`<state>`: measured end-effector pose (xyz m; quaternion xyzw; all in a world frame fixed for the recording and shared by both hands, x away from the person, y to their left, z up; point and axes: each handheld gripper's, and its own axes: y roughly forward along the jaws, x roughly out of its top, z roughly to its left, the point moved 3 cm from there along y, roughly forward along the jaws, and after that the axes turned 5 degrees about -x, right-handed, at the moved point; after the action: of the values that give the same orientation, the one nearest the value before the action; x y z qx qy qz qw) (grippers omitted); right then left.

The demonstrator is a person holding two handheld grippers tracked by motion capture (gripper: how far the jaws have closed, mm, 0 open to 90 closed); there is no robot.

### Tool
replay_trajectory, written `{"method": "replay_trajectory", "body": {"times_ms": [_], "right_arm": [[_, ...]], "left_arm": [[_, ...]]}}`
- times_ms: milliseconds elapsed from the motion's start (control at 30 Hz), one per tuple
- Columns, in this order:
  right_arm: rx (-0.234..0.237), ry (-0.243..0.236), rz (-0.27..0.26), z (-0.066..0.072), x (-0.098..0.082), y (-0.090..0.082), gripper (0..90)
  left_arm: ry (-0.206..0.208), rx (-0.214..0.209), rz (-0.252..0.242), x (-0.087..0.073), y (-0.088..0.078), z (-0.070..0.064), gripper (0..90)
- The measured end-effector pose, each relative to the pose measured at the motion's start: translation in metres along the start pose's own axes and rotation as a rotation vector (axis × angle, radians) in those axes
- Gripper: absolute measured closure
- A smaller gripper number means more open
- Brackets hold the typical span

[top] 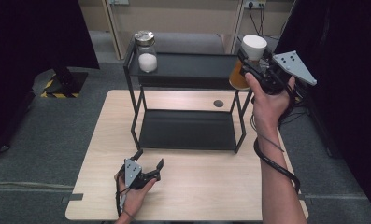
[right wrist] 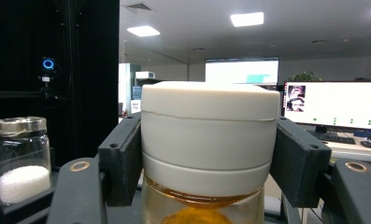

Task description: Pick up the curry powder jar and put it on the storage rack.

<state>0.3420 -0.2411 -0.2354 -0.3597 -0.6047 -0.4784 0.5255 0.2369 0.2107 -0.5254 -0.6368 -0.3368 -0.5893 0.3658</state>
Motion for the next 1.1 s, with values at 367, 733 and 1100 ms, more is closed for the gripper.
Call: {"method": "replay_trajectory", "body": {"times_ms": [367,733,1100], "right_arm": [[-0.01,0.003,0.007,-0.002,0.004,0.007,34.0],[-0.018,0.006,0.026,-0.002,0.005,0.022,34.0],[-0.041,0.019,0.053,-0.003,0.006,0.043,34.0]], "left_arm": [[0.002,-0.001,0.002,0.0,0.0,0.0,10.5],[0.001,-0.003,0.001,0.0,0.0,0.0,10.5],[-0.001,-0.005,0.001,0.0,0.0,0.001,10.6]]}}
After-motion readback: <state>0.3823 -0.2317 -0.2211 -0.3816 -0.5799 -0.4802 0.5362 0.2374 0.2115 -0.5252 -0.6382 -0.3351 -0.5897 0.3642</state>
